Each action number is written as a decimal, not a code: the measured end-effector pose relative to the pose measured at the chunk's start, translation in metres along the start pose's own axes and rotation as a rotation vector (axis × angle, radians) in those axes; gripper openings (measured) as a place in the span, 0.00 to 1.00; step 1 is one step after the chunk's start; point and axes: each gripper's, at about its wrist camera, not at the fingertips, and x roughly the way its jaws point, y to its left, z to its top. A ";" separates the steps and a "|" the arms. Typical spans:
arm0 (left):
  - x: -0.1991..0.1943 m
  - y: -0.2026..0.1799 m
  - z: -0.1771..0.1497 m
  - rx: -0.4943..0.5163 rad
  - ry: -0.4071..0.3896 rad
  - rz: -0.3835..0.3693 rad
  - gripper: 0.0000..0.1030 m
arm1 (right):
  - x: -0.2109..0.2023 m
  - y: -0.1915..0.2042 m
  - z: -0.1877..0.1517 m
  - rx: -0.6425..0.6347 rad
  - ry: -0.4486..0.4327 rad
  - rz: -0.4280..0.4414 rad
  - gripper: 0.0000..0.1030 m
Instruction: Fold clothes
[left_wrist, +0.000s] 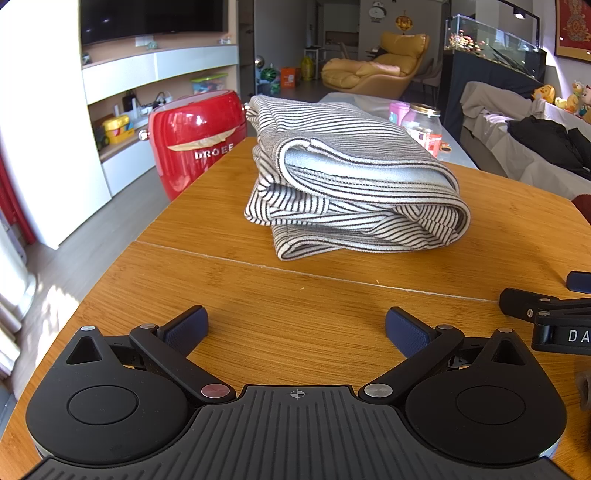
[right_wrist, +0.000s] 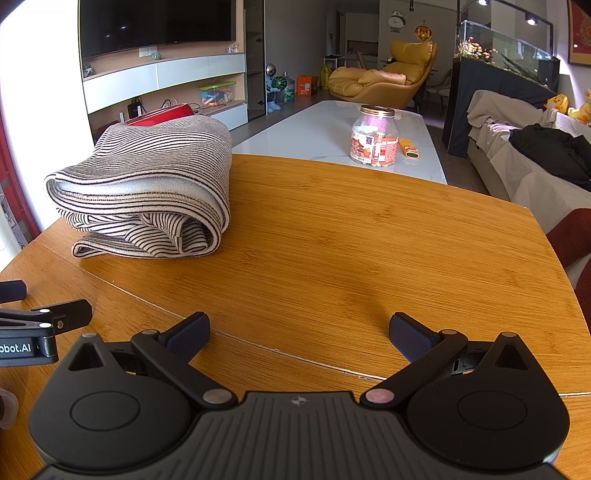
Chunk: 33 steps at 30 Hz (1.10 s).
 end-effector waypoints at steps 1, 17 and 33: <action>0.000 0.000 0.000 0.000 0.000 0.000 1.00 | 0.000 0.000 0.000 0.001 0.000 -0.001 1.00; -0.001 -0.001 -0.001 -0.001 0.000 0.000 1.00 | 0.002 0.001 0.001 0.006 0.000 -0.008 1.00; -0.001 0.000 -0.001 0.000 0.000 0.001 1.00 | 0.002 0.002 0.001 0.007 -0.001 -0.008 1.00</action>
